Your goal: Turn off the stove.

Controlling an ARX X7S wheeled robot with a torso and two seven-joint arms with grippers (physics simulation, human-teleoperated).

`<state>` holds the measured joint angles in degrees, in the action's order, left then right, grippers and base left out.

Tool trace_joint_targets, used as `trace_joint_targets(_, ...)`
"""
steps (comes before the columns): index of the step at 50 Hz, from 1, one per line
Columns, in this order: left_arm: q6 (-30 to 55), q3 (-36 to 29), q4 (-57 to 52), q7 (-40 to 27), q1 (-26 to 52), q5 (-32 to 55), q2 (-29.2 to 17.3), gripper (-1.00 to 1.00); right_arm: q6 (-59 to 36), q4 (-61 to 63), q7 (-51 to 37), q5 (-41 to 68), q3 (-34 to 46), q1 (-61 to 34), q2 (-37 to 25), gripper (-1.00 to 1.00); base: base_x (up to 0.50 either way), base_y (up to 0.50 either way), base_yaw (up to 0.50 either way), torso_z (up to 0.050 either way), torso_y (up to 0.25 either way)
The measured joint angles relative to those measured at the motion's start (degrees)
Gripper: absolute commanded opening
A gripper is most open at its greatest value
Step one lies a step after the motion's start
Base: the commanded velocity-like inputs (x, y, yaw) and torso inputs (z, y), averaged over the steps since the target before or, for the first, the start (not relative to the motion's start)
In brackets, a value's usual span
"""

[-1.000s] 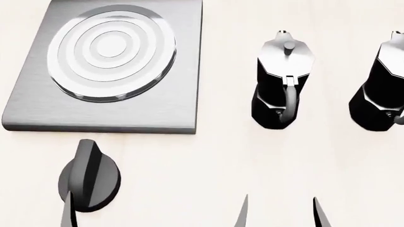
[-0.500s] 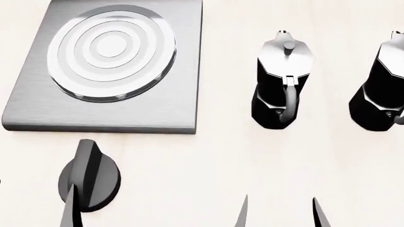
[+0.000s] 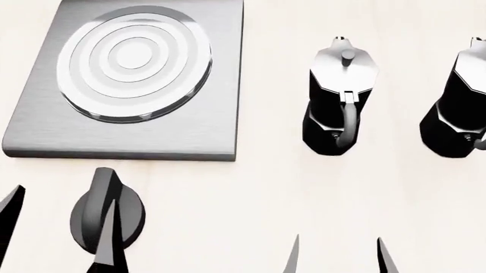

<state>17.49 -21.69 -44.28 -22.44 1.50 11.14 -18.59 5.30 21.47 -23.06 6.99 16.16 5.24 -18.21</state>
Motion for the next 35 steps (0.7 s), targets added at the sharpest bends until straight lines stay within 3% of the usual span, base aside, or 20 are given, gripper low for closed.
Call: trace_joint_targets(35,-7.35,0.12,18.21,-2.81,6.77,-3.22,3.85,1.0,-0.23,-0.04,-0.58,0.43,0.44,-0.31,-0.66,1.0,0.0,0.0,0.0,0.0,0.0)
